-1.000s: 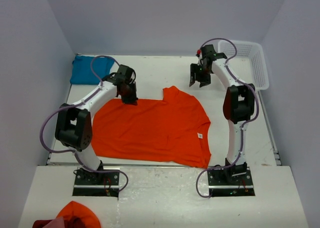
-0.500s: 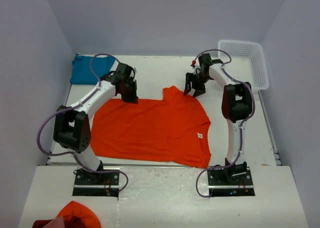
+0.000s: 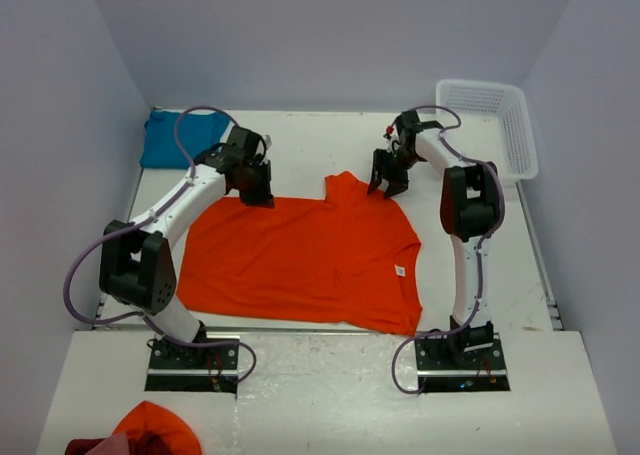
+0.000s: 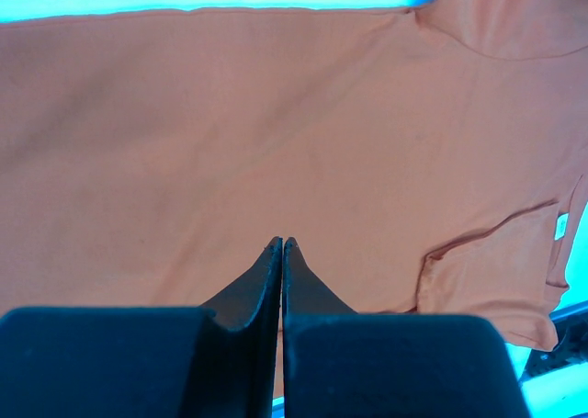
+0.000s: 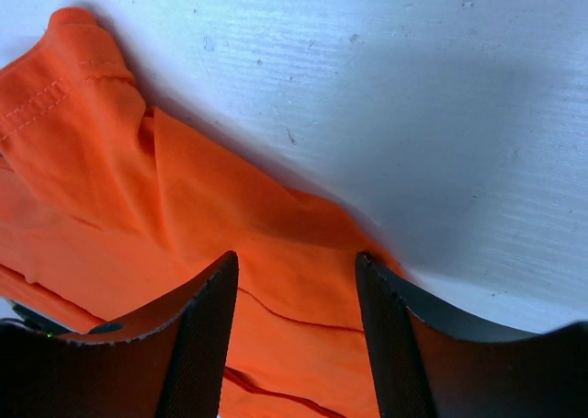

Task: Fold and stack the t-shirts
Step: Grap the side of the flattened tshirt furthest away from the robot with both arms

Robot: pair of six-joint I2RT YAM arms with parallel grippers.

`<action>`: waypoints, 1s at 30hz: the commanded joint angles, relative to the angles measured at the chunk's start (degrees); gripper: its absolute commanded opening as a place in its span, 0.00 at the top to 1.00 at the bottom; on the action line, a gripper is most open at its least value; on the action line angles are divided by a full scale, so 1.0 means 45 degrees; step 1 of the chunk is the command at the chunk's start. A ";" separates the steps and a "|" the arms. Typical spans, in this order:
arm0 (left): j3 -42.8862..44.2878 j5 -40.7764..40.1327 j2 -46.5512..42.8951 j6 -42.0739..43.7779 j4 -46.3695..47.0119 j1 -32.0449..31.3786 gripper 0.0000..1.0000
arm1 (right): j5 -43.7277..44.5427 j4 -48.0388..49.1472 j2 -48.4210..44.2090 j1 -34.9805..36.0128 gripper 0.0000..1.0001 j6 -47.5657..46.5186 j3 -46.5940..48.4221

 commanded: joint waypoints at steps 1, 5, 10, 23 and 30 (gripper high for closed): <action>-0.0269 0.0384 -0.0308 0.0407 0.0138 -0.0036 1.00 | 0.0824 -0.0498 0.0647 0.0287 0.45 0.0334 0.0642; -0.0484 0.0404 -0.0542 0.0524 0.0313 -0.0036 1.00 | 0.1177 -0.0928 0.0745 0.0561 0.57 0.0275 0.0585; -0.0836 0.0578 -0.0640 0.0504 0.0645 -0.0016 1.00 | 0.1509 -0.1202 0.0648 0.0796 0.69 0.0216 0.0448; -0.1656 0.0911 -0.0952 0.0505 0.1056 -0.0016 1.00 | 0.5295 0.0182 -0.0833 0.1869 1.00 0.0549 -0.0235; -0.2241 0.0950 -0.1400 0.0290 0.1231 -0.0036 1.00 | 0.7210 0.0107 -0.2299 0.3334 1.00 0.0529 -0.0275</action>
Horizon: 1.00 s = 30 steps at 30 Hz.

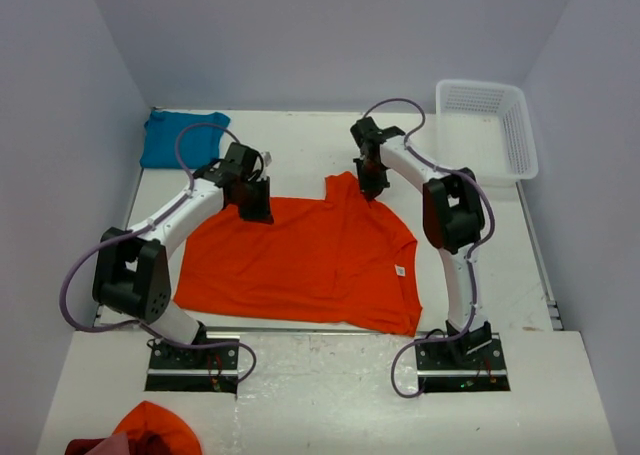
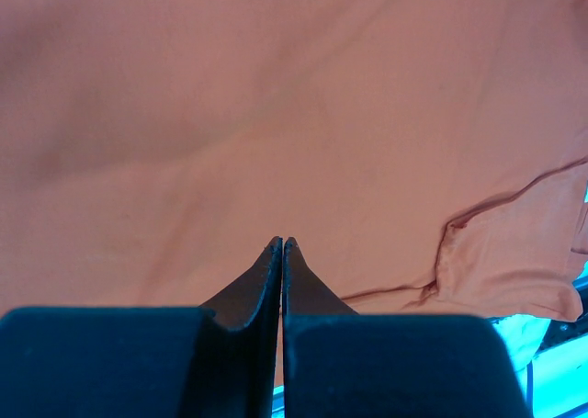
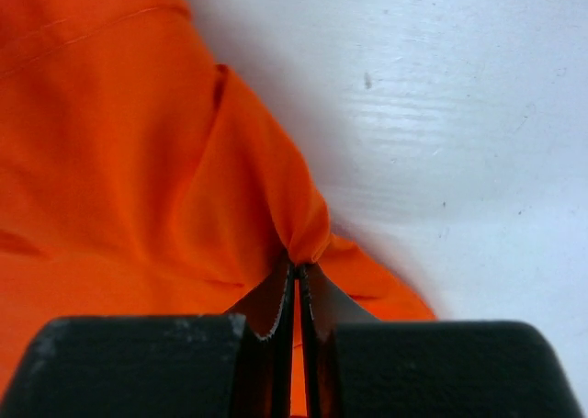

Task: Fold and stack the t-shirts
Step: Grap the side of the flattened tshirt furthest away from the robot with both arms

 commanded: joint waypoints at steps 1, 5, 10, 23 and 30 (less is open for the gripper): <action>-0.0251 0.0324 -0.0716 -0.0016 0.0576 -0.0016 1.00 | 0.1902 0.0165 -0.1675 0.0896 1.00 0.0048 0.0080; -0.0583 0.0363 -0.0990 -0.0153 0.0654 -0.0016 1.00 | 0.3075 -0.0089 -0.2456 0.1717 1.00 0.0321 -0.0426; -0.1071 0.0480 -0.1283 -0.0251 0.0771 -0.0036 1.00 | 0.4346 -0.0770 -0.3354 0.2831 1.00 0.1374 -0.1868; -0.1014 0.0539 -0.1303 -0.0173 0.0576 -0.0016 1.00 | 0.3644 0.0691 -0.6204 0.6405 0.93 0.4188 -0.7555; -0.1150 0.0558 -0.1185 -0.0095 0.0635 -0.0016 1.00 | 0.4210 0.0693 -0.7165 0.6407 0.56 0.4443 -0.7522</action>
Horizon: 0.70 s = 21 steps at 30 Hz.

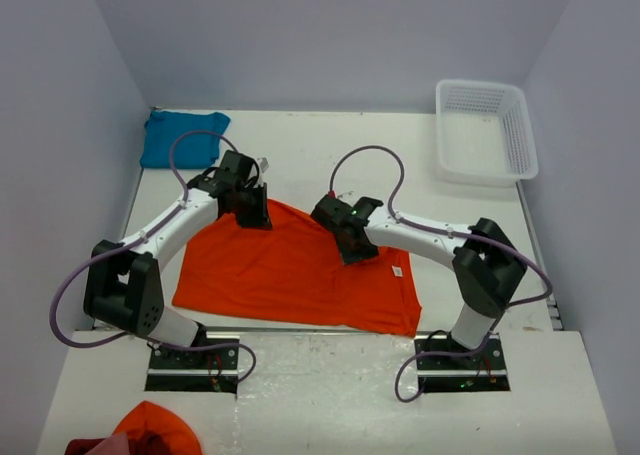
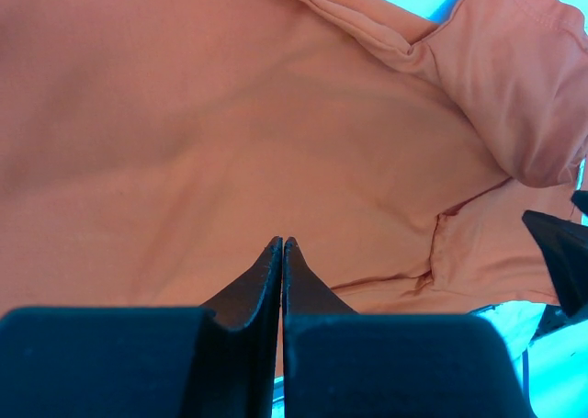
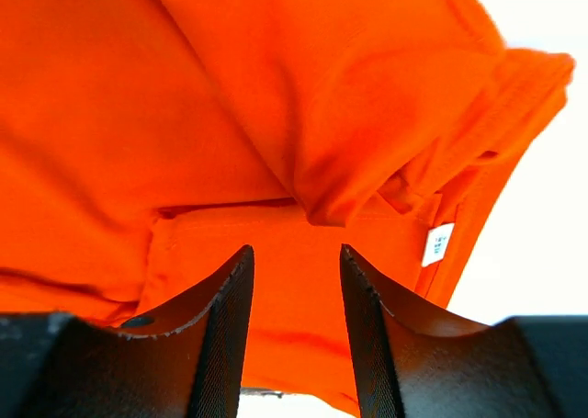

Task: Fold and stack the t-shirts
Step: Grap the side of the flattened tshirt furthest away from the robot with both arms

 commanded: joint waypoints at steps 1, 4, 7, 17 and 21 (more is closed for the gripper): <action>-0.0008 0.0267 -0.0083 0.0090 0.0251 -0.0016 1.00 | 0.0660 -0.0244 -0.0501 -0.0048 0.56 0.0567 0.0840; -0.0126 0.0248 -0.0141 0.0129 0.0309 -0.0016 1.00 | 0.0857 -0.0326 -0.0539 -0.0495 0.58 0.0606 0.1115; -0.0204 0.0325 -0.0102 0.0187 0.0290 -0.0016 1.00 | -0.0039 0.0819 -0.1102 -0.1783 0.68 0.0684 0.0571; -0.0126 0.0326 -0.0005 0.0480 0.0095 -0.0016 1.00 | -0.2149 0.2953 -0.1633 -0.4364 0.66 0.1367 -0.0719; -0.0165 0.0500 0.0054 0.0500 0.0153 -0.0036 1.00 | -0.3321 0.4183 -0.2255 -0.4520 0.66 0.2070 -0.1965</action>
